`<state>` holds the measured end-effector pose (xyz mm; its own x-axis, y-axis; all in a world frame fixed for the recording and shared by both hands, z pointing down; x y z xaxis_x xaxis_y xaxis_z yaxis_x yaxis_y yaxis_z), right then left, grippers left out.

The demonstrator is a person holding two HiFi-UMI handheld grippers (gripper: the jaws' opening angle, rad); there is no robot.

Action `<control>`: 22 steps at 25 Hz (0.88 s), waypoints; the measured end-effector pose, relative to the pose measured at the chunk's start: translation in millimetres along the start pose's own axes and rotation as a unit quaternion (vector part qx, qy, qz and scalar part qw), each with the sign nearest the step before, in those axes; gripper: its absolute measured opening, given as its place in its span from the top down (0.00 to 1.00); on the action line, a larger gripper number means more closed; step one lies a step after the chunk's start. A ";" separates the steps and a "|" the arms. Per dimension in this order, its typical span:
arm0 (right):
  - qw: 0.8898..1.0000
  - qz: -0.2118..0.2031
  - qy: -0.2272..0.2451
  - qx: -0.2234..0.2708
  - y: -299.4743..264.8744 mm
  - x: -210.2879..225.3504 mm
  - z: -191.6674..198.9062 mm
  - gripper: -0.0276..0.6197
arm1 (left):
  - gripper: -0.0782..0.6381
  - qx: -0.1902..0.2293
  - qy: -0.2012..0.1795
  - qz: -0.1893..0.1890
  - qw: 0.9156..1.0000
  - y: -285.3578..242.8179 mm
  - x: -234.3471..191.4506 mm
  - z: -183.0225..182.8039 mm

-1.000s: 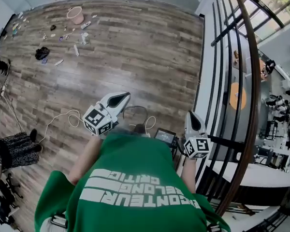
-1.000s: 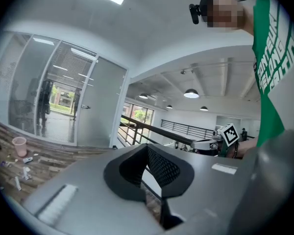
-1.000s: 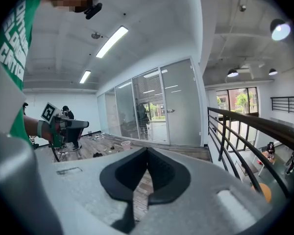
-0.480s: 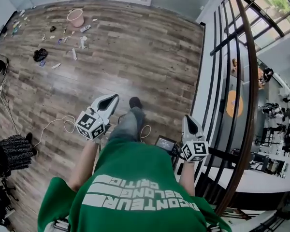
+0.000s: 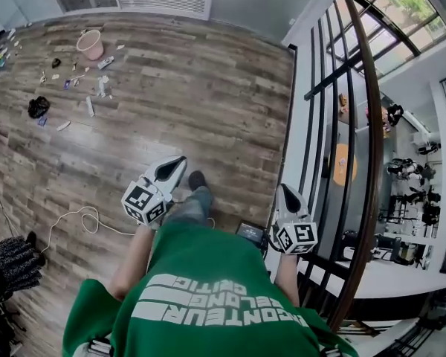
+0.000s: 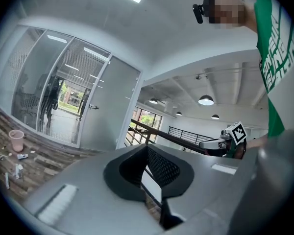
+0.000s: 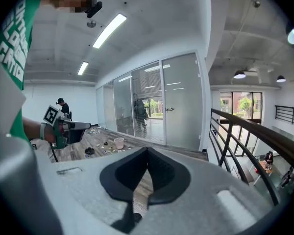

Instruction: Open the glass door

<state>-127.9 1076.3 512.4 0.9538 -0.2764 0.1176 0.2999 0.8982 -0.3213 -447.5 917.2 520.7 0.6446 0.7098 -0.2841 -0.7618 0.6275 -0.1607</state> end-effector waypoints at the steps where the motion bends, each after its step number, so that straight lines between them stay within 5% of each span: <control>1: 1.000 -0.004 0.005 -0.004 -12.1 7.6 -6.3 0.97 | 0.87 0.000 0.003 -0.001 1.000 -13.1 -6.4 -1.8; 10: 0.999 -0.026 0.030 -0.008 -93.3 68.5 -66.3 0.97 | 0.87 0.013 0.016 0.001 1.000 -115.1 -64.1 -36.8; 22: 0.999 0.003 -0.034 0.012 -140.0 117.0 -67.8 0.97 | 0.87 -0.012 -0.004 0.035 0.999 -185.2 -79.3 -58.8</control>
<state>-57.2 895.0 507.4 0.9518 -0.2482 0.1800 0.2935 0.9075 -0.3005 -361.3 725.9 517.3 0.5898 0.7547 -0.2873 -0.8066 0.5684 -0.1626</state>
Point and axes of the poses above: the fingertips, and each gripper's own axes: y backward along the fingers, x to its right, z out of its underside, the point moved 7 cm from there along y, backward along the fingers, and after that the axes turned 12 degrees about -z, right-handed, at the moved point
